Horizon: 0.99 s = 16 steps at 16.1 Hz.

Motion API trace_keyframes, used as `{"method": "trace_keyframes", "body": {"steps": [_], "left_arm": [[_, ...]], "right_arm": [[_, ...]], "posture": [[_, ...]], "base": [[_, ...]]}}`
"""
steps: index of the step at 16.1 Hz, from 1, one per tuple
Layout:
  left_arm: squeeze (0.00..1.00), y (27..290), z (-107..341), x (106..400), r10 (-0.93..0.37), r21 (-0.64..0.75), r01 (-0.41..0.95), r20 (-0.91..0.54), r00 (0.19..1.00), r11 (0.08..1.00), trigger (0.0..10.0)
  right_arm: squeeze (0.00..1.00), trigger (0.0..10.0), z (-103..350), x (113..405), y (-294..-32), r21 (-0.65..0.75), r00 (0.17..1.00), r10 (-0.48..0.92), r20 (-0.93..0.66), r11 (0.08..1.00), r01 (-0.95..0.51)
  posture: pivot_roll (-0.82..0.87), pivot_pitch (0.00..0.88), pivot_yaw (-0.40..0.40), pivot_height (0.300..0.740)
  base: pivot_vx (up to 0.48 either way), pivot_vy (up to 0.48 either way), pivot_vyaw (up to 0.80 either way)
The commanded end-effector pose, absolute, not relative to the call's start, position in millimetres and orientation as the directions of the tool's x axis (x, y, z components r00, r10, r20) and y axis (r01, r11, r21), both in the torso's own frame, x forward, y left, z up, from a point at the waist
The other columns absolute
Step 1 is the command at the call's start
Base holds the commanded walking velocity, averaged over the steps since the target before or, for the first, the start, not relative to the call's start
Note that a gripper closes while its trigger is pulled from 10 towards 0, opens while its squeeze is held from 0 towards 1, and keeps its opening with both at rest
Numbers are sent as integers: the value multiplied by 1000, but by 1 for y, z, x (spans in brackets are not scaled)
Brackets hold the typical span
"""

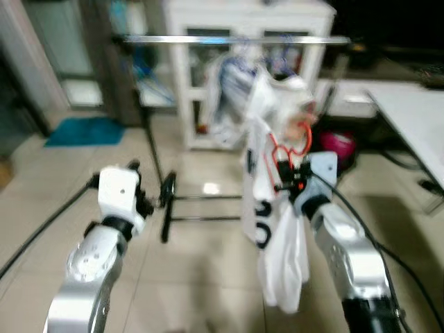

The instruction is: Hang hanger

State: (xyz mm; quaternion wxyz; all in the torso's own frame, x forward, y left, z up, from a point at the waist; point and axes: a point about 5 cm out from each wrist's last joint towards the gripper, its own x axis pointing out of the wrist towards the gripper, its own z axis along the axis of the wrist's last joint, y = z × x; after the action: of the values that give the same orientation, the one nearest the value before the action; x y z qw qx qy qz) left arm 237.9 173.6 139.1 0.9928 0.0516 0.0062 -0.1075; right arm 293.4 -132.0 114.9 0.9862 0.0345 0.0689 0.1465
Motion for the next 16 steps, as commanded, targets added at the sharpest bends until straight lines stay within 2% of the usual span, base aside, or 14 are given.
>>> {"method": "trace_keyframes", "body": {"steps": [1, 10, 13, 16], "left_arm": [[0, 179, 141, 239, -186, 118, 188, -27, 982, 975, 10000], [0, 182, 138, 237, -174, 134, 179, -49, 984, 975, 10000], [0, 180, 139, 240, -181, 137, 186, -49, 982, 973, 10000], [0, 179, 140, 239, -183, 137, 188, -45, 982, 973, 10000]], "right_arm": [[0, 10000, 128, 297, -120, 76, 936, 343, -77, 938, -337], [0, 10000, 140, 299, -104, 85, 902, 429, -42, 901, -425], [0, 10000, 144, 296, -95, 83, 861, 508, -33, 860, -504], [0, 10000, 146, 297, -95, 78, 862, 505, -34, 862, -502]], "posture": [[-4, 0, 27, 740], [4, 0, 18, 740], [4, 0, 19, 740], [5, 0, 13, 740]], "base": [[409, 0, 631], [432, 0, 0], [434, 0, 0], [433, 0, 0]]}}
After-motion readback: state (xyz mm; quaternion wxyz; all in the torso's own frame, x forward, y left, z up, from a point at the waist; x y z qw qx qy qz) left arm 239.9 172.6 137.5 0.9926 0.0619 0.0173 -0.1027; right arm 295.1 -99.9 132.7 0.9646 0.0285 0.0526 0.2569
